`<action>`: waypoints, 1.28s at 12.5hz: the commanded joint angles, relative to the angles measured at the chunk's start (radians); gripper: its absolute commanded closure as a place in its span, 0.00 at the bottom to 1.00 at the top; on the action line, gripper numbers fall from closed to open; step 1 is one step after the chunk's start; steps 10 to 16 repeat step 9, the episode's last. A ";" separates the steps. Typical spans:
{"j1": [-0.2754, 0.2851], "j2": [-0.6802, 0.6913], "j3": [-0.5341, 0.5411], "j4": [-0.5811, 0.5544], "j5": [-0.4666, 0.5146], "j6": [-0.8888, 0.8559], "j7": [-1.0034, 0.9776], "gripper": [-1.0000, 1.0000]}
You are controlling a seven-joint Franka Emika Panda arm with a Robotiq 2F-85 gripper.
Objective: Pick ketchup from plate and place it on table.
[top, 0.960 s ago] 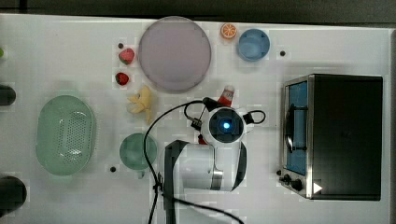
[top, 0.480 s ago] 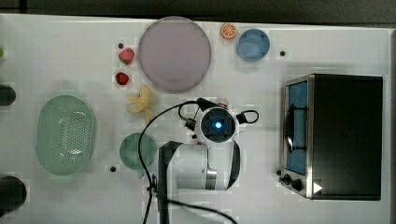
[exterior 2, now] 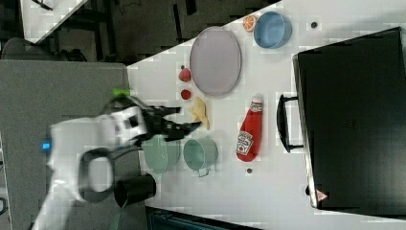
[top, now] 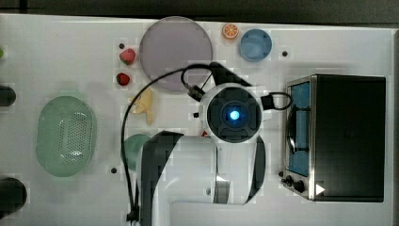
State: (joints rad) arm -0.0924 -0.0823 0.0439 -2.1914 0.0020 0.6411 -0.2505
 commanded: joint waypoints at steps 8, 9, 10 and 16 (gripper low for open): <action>0.003 -0.016 0.000 0.400 -0.006 -0.522 0.188 0.00; 0.002 -0.016 -0.001 0.418 -0.006 -0.577 0.188 0.00; 0.002 -0.016 -0.001 0.418 -0.006 -0.577 0.188 0.00; 0.002 -0.016 -0.001 0.418 -0.006 -0.577 0.188 0.00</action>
